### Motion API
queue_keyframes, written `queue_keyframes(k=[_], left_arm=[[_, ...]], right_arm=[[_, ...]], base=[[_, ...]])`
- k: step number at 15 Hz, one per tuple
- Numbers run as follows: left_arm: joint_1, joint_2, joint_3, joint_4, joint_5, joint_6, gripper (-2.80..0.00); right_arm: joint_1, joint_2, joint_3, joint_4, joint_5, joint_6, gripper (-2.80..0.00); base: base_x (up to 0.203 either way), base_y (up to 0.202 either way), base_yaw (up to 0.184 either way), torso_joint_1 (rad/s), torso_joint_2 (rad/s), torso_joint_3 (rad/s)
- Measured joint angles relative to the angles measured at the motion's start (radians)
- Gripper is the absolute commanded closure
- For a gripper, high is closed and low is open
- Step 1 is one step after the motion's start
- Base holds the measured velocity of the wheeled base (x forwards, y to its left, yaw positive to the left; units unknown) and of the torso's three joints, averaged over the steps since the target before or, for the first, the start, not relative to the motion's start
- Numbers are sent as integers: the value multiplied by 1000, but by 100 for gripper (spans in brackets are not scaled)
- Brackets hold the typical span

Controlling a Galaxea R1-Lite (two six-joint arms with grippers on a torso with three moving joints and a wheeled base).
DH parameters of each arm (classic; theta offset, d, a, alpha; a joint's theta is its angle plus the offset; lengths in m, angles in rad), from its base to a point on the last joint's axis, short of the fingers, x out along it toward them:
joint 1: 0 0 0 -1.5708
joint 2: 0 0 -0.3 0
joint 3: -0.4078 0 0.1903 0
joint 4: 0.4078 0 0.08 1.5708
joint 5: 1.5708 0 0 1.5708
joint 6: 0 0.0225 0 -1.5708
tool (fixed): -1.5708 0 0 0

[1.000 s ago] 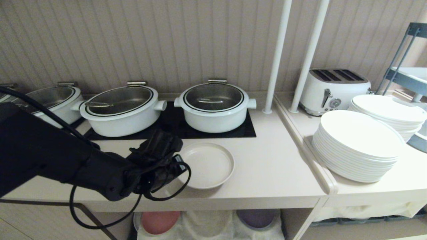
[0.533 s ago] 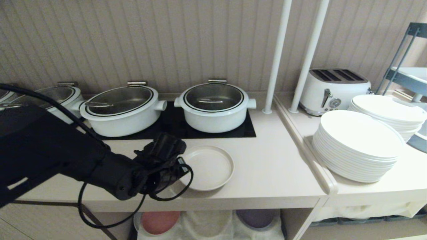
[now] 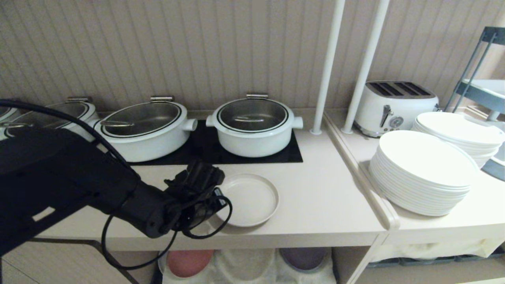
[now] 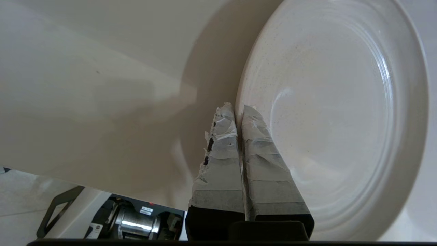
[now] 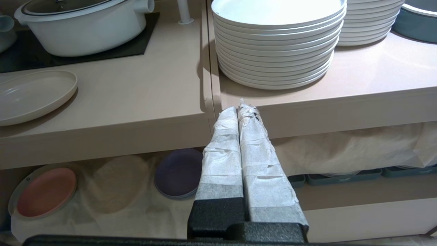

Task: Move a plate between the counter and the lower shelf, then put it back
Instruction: Put the plate

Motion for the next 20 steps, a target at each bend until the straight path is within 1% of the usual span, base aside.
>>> queue_keyframes(k=[18, 20], left_arm=[[-16, 29, -19, 3, -1, 1, 0], [-16, 29, -19, 2, 0, 1, -280]], right_arm=[[0, 0, 0, 0, 0, 0, 0], [0, 0, 0, 0, 0, 0, 0]], base=[[0, 0, 0, 0, 0, 0], [0, 0, 0, 0, 0, 0]])
